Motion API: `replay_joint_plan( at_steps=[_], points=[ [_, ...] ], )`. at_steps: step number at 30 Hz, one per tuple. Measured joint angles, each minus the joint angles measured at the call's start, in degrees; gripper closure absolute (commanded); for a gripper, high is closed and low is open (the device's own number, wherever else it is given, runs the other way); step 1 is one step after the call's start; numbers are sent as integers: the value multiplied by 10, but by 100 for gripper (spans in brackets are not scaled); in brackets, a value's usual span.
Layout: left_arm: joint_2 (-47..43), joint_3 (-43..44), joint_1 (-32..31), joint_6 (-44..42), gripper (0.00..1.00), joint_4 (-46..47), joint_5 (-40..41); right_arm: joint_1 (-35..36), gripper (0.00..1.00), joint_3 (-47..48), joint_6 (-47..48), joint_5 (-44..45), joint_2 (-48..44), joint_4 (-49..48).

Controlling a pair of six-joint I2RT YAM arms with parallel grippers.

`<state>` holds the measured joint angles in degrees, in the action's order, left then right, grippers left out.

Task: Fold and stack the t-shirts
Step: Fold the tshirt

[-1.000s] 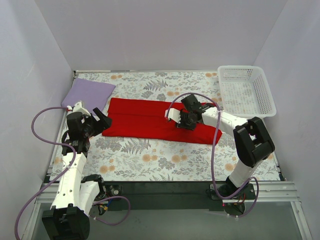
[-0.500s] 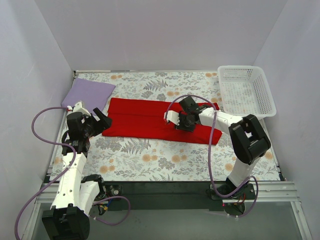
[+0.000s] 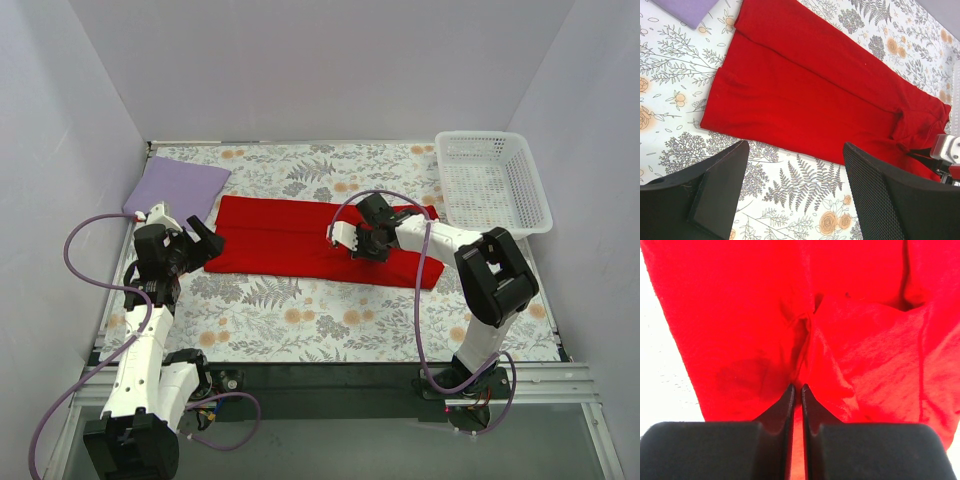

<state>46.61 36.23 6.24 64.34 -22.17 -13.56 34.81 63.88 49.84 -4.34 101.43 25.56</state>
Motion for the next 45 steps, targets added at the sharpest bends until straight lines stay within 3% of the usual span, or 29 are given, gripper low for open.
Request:
replay_joint_plan(
  at_steps=[10,19,27,37,45],
  points=[
    [0,0,-1,0,25,0,0,0,87,45,1,14,3,5],
    [0,0,-1,0,25,0,0,0,66,73,2,21,34,4],
    [0,0,-1,0,25,0,0,0,56,73,3,28,38,5],
    [0,0,-1,0,25,0,0,0,57,92,-2,57,38,2],
    [0,0,-3,0,25,0,0,0,70,108,-8,73,41,-2]
  ],
)
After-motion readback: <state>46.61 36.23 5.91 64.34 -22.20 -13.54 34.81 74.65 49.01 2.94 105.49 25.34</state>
